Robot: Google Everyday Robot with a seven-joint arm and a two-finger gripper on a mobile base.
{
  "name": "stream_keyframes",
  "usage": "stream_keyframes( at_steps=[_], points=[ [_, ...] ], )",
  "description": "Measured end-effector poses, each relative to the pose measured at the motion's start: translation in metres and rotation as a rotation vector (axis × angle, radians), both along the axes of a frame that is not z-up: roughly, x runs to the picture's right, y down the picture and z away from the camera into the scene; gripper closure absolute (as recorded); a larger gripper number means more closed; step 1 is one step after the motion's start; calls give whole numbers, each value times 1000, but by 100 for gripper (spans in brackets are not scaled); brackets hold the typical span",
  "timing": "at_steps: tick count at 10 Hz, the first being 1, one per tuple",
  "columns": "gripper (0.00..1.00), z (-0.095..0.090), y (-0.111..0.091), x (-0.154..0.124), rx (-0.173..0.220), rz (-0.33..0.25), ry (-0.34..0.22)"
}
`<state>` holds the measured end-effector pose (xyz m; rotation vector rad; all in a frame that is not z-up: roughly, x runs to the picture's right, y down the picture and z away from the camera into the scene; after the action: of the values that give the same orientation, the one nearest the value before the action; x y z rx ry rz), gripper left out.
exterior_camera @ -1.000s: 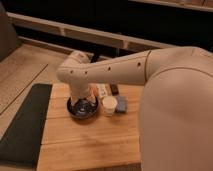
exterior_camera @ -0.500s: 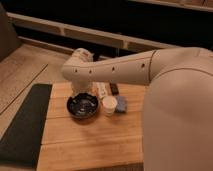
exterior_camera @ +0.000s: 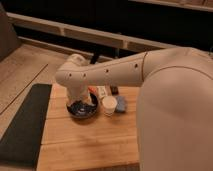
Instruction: Drag the ceramic bowl in a circle
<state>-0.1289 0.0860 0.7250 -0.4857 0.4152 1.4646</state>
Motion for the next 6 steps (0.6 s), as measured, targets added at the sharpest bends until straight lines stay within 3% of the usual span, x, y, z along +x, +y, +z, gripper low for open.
stream_keyframes(
  at_steps=[2,4,6],
  points=[
    [35,-10,10,14,-35,7,80],
    [35,-15,14,23,-50,0,127],
    [35,0,11,32,-56,-3,144]
  ],
)
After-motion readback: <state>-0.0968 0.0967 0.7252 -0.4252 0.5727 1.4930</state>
